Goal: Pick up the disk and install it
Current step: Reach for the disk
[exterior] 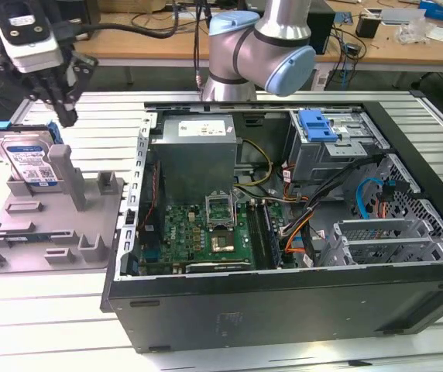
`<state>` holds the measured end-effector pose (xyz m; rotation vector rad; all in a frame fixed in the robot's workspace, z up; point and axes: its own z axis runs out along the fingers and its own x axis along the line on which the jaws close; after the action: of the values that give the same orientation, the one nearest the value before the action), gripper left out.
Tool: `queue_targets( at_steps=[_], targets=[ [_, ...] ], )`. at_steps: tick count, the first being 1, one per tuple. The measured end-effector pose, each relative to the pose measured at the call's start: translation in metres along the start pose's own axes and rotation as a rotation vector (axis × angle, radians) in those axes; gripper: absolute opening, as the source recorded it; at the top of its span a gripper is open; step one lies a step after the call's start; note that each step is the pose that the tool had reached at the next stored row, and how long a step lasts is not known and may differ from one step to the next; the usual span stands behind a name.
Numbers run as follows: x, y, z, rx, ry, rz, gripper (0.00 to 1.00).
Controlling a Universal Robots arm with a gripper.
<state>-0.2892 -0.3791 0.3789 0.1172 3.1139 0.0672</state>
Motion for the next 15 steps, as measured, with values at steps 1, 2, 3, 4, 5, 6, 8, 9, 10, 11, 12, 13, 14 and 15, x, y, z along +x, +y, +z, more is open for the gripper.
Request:
queue_targets(
  at_steps=[1,2,3,4,5,6,8,9,10,11,12,13,14,15],
  targets=[
    [0.0037,0.0008,0.0003,0.0000,0.0001,0.000,0.11],
    [0.0093,0.0022,0.0007,0.0000,0.0000,0.000,0.11],
    [0.0132,0.0033,0.0011,0.0000,0.0000,0.000,0.11],
    [0.0177,0.0053,0.0016,0.0000,0.0000,0.000,0.11],
    [0.0207,0.0071,0.0019,-0.0001,-0.0001,0.000,0.11],
    [0.0240,0.0092,0.0022,0.0001,0.0001,0.000,0.11],
    [0.0307,0.0133,0.0030,0.0001,0.0001,0.000,0.11],
    [0.0339,0.0153,0.0034,0.0001,0.0001,0.000,0.11],
    [0.0396,0.0188,0.0041,-0.0001,-0.0002,0.000,0.11],
    [0.0454,0.0223,0.0046,0.0001,0.0001,0.000,0.11],
    [0.0525,0.0266,0.0054,0.0001,0.0001,0.000,0.11],
    [0.0570,0.0292,0.0059,0.0001,0.0001,0.000,0.11],
    [0.0608,0.0315,0.0064,0.0000,0.0001,0.000,0.11],
    [0.0641,0.0334,0.0067,0.0001,0.0001,0.000,0.11]
  ],
)
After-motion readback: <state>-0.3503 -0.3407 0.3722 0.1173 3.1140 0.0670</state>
